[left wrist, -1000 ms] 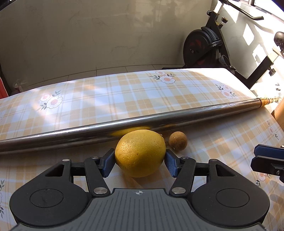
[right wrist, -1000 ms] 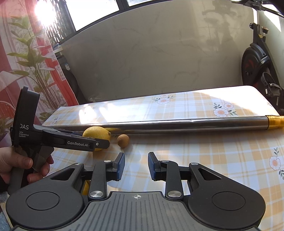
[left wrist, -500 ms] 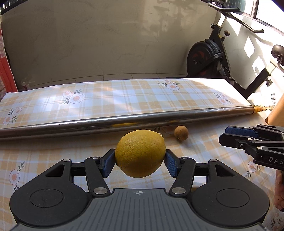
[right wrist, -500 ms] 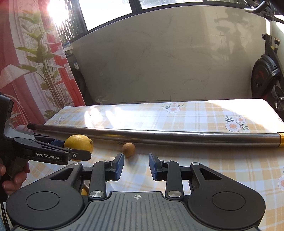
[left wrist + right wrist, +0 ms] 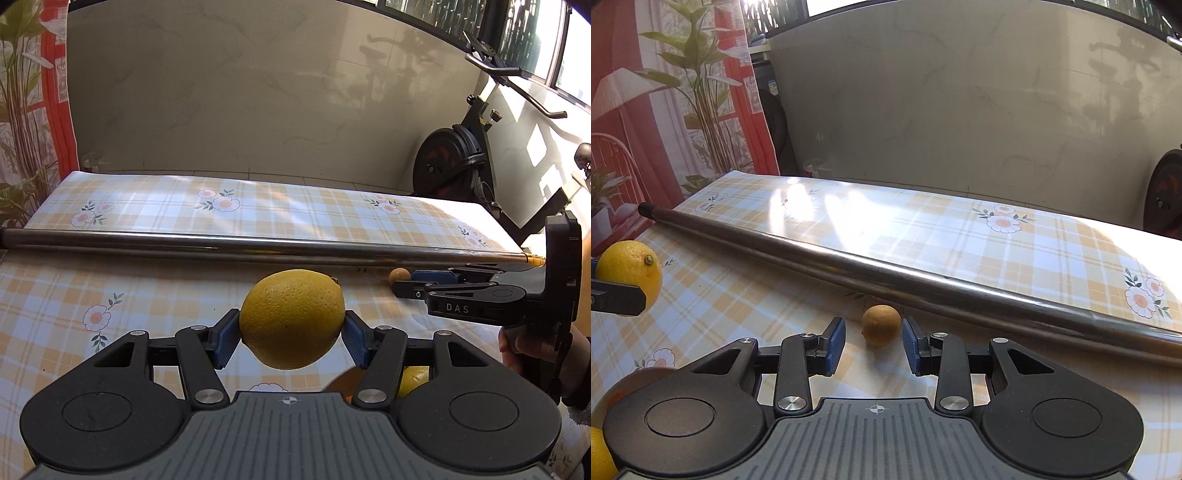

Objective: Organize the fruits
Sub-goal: 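Grasp the last kiwi with the right gripper while the left gripper lifts the grapefruit, then lower the grapefruit and kiwi into the plate and open both grippers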

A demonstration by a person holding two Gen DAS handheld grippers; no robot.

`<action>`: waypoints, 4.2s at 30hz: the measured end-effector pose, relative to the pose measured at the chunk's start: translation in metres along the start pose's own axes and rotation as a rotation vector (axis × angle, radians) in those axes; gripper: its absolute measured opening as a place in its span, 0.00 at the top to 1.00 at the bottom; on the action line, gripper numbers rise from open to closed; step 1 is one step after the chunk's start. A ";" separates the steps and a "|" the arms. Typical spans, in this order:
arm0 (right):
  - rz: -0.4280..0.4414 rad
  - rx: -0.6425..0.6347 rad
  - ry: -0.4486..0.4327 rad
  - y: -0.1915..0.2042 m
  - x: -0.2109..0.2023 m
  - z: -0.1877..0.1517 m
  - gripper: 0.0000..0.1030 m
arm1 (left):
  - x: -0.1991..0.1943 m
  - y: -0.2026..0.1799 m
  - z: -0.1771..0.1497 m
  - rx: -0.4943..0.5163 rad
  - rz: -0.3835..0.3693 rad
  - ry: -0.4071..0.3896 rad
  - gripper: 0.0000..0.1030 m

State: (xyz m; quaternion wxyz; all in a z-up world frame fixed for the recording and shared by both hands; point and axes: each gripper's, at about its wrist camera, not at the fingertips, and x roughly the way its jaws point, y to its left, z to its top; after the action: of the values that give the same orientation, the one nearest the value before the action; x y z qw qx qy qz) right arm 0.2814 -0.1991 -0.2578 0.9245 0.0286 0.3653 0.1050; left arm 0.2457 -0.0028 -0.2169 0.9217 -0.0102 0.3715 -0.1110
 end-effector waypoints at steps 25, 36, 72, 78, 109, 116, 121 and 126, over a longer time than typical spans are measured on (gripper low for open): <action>0.052 0.041 -0.091 0.046 -0.092 -0.017 0.77 | -0.044 -0.017 -0.026 -0.037 -0.062 -0.043 0.40; 0.081 0.119 -0.130 0.073 -0.140 -0.051 0.77 | -0.068 -0.022 -0.039 -0.036 -0.079 -0.070 0.40; 0.066 0.282 -0.124 0.054 -0.167 -0.126 0.77 | -0.071 -0.039 -0.066 0.027 -0.072 0.013 0.40; 0.078 0.308 -0.102 0.048 -0.158 -0.127 0.77 | -0.048 -0.042 -0.064 0.081 -0.065 0.069 0.40; 0.081 0.318 -0.101 0.039 -0.153 -0.129 0.77 | -0.024 -0.054 -0.064 0.161 -0.056 0.112 0.41; 0.081 0.309 -0.094 0.040 -0.153 -0.128 0.77 | -0.044 -0.048 -0.059 0.114 -0.064 0.061 0.41; 0.062 0.268 -0.091 0.044 -0.151 -0.126 0.77 | -0.070 -0.036 -0.055 0.040 -0.050 -0.015 0.41; 0.043 0.175 -0.072 0.053 -0.146 -0.119 0.77 | -0.088 -0.028 -0.059 -0.017 -0.019 -0.069 0.41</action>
State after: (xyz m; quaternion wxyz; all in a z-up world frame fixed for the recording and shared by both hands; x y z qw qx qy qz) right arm 0.0873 -0.1811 -0.2407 0.9285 0.1207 0.3390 0.0913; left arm 0.1383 -0.0076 -0.1969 0.9327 -0.0255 0.3404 -0.1161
